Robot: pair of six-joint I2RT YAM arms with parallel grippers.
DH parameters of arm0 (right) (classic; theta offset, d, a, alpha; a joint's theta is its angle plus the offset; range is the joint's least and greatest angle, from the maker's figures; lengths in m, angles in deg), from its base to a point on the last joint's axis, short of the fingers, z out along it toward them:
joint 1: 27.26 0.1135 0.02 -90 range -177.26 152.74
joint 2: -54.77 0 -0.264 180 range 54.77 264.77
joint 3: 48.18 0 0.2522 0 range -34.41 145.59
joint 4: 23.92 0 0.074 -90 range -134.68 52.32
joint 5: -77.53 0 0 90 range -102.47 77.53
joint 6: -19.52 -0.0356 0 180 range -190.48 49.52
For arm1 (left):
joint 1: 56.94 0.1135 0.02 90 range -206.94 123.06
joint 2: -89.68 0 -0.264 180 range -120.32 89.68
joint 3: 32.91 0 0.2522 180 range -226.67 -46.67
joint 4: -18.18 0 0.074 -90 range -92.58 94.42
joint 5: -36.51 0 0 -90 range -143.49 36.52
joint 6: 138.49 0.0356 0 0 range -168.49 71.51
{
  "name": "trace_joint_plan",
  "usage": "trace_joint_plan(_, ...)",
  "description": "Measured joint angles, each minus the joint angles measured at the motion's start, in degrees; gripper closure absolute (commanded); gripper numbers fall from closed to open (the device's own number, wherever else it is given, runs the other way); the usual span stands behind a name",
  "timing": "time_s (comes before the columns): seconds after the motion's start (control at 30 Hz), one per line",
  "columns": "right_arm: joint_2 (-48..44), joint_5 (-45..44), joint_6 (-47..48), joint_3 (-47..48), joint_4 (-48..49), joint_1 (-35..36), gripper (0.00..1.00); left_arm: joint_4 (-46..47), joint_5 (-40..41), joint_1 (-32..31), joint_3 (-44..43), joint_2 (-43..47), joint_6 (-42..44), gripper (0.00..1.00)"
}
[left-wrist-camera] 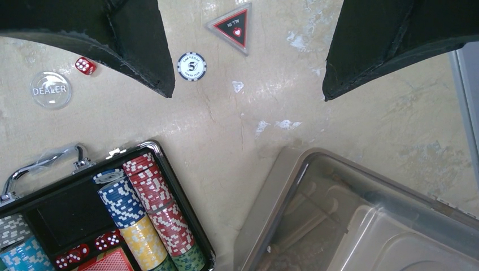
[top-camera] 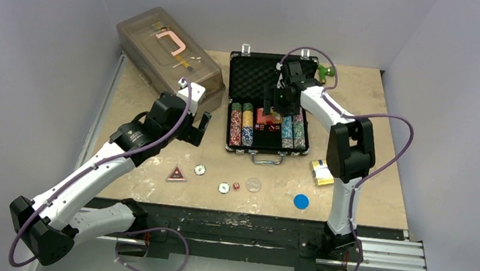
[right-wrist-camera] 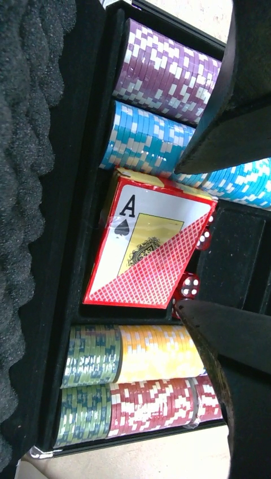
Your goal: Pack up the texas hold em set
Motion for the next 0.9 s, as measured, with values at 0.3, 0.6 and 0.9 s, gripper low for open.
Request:
trace_joint_plan(0.3,-0.46,0.15,1.22,-0.96,2.36,0.37,0.2,-0.02,-0.24,0.0,0.0,-0.28,0.0,0.01)
trace_joint_plan(0.6,-0.13,5.33,0.46,-2.32,6.29,0.48,0.2,-0.02,-0.28,0.0,0.0,-0.76,0.02,0.01)
trace_joint_plan(0.9,-1.46,4.76,-0.61,-6.43,9.6,0.35,0.02,-0.04,-0.5,0.0,0.0,-0.83,0.02,0.01)
